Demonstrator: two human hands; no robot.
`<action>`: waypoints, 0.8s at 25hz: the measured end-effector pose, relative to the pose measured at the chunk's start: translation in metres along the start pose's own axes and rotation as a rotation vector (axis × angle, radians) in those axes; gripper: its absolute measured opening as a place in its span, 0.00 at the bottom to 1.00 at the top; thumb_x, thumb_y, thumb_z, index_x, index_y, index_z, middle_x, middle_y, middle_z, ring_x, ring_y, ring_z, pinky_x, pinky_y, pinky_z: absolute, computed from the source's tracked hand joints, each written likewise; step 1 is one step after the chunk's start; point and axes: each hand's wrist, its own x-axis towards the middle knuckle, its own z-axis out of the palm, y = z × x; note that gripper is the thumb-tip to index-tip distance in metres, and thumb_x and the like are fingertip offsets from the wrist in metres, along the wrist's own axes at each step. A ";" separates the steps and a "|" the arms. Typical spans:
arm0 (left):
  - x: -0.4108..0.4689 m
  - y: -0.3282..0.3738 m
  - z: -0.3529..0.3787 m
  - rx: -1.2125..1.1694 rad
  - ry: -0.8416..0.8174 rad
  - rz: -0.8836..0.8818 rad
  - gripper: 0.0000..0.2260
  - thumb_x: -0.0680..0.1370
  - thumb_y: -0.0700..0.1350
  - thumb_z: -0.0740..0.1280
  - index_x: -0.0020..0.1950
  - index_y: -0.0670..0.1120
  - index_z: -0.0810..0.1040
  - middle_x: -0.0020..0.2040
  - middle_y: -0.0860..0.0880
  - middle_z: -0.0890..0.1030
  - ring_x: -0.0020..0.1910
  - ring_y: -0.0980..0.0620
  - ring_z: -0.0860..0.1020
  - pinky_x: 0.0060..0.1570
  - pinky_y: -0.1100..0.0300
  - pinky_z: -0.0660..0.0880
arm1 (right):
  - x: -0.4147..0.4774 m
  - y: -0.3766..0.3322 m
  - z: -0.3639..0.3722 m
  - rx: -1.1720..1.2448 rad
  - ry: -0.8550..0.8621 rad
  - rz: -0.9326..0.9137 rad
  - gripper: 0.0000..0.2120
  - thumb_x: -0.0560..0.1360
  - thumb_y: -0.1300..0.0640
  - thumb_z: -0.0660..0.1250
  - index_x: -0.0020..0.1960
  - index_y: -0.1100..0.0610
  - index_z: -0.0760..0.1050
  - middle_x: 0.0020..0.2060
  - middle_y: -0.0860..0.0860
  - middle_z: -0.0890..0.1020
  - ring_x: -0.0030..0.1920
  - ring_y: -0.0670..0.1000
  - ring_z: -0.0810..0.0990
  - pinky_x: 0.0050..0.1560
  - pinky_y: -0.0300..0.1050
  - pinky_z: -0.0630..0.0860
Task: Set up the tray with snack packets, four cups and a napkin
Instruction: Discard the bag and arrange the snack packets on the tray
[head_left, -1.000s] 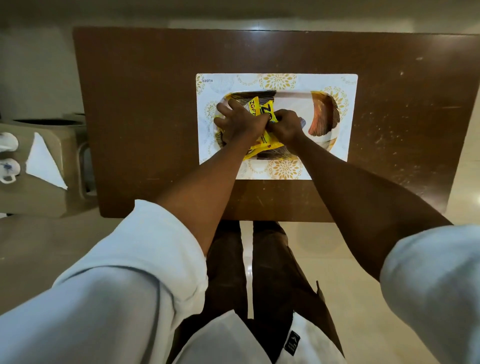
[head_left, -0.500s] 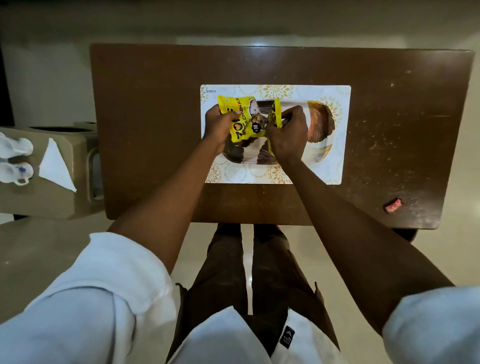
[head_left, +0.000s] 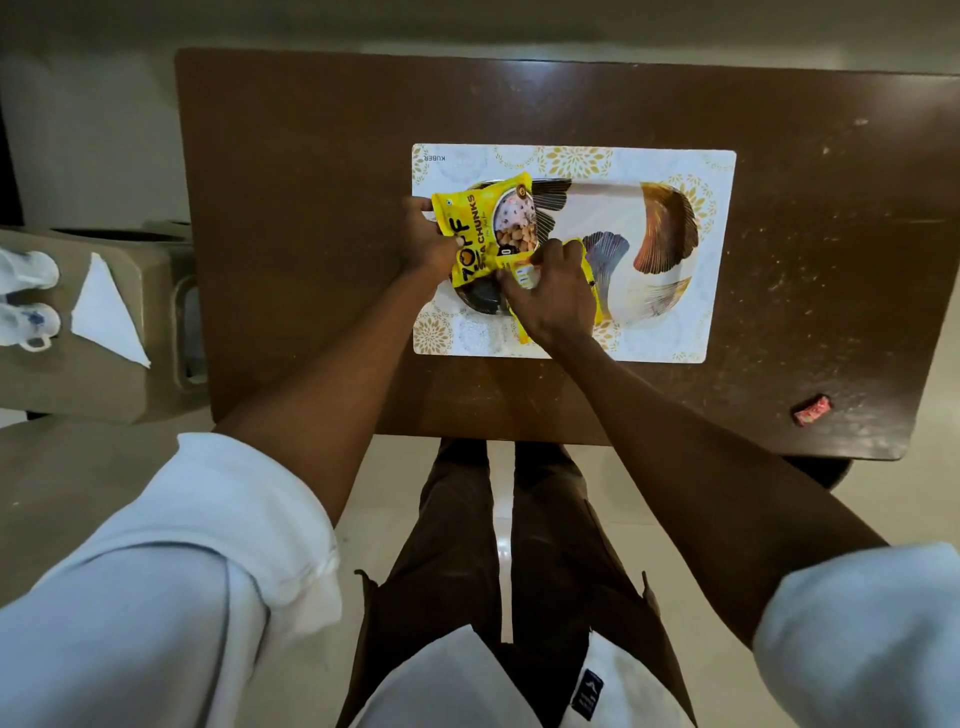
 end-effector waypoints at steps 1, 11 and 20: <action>0.002 0.001 -0.002 0.002 0.011 0.009 0.22 0.75 0.28 0.70 0.60 0.46 0.66 0.40 0.50 0.79 0.39 0.54 0.80 0.48 0.49 0.80 | 0.006 -0.001 -0.001 0.026 0.025 0.005 0.24 0.75 0.38 0.68 0.57 0.58 0.74 0.55 0.56 0.75 0.50 0.59 0.79 0.41 0.49 0.73; 0.003 0.005 0.006 0.140 -0.048 0.172 0.28 0.69 0.32 0.78 0.63 0.40 0.69 0.53 0.43 0.83 0.54 0.45 0.83 0.52 0.48 0.81 | 0.092 -0.006 0.000 0.221 -0.190 0.274 0.38 0.67 0.33 0.77 0.64 0.57 0.73 0.59 0.52 0.83 0.60 0.56 0.82 0.63 0.59 0.77; 0.028 0.009 -0.004 0.057 0.016 0.160 0.09 0.76 0.34 0.73 0.56 0.38 0.84 0.44 0.44 0.82 0.44 0.52 0.79 0.47 0.58 0.77 | 0.094 -0.011 0.003 0.418 -0.090 0.313 0.20 0.69 0.48 0.79 0.51 0.53 0.71 0.50 0.54 0.85 0.52 0.58 0.85 0.58 0.64 0.78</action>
